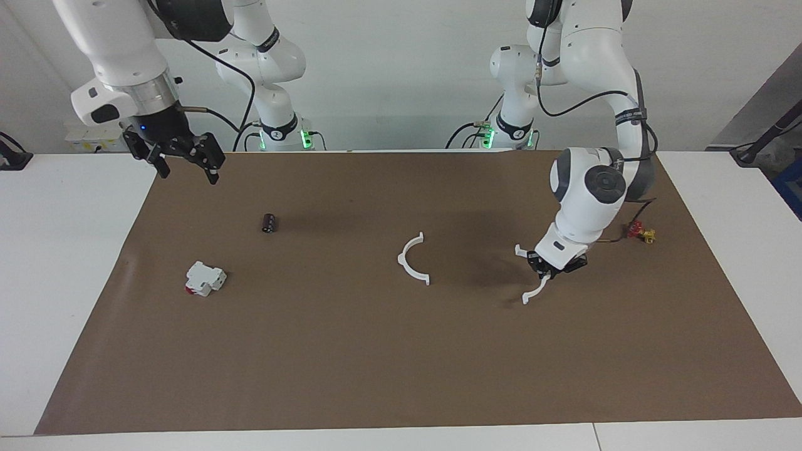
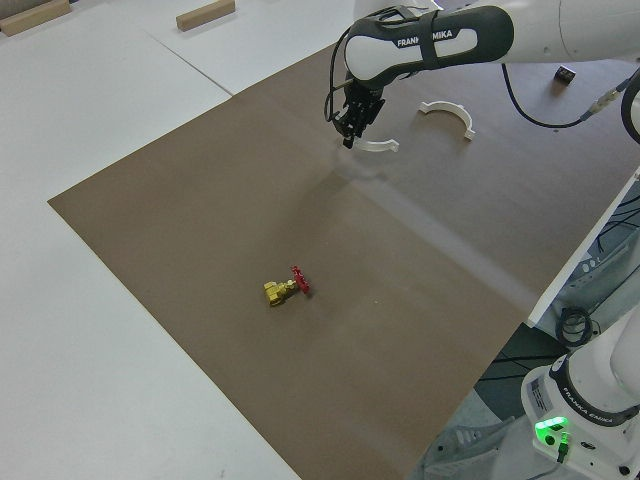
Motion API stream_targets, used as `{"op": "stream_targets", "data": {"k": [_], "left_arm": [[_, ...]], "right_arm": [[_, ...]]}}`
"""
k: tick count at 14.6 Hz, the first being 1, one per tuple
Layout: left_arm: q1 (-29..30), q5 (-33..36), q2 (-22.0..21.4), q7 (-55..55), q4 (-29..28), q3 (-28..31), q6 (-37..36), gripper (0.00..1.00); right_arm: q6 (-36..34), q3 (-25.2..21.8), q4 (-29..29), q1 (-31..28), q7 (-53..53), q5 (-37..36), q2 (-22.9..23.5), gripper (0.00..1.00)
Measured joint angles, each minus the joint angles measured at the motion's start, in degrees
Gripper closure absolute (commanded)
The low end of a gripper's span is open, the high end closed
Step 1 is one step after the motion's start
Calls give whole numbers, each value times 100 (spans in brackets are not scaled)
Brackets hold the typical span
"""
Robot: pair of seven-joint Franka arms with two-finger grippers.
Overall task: Assemble drain pipe with both arms
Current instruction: 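Carry the left clamp half toward the placed half while the right gripper withdraws, then press the held clamp half against the placed half with the left gripper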
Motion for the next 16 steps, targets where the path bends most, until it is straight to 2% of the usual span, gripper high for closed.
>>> {"op": "stream_targets", "data": {"k": [7,16], "left_arm": [[-943,53,-20,-1372,-338,-3,265,100],[-1570,107,-67,-2177,-598,-6,734,100]], "right_arm": [[-47,78,-47,18,-49,4,23,0],[-47,96,-70,53,-121,4,23,0]]}}
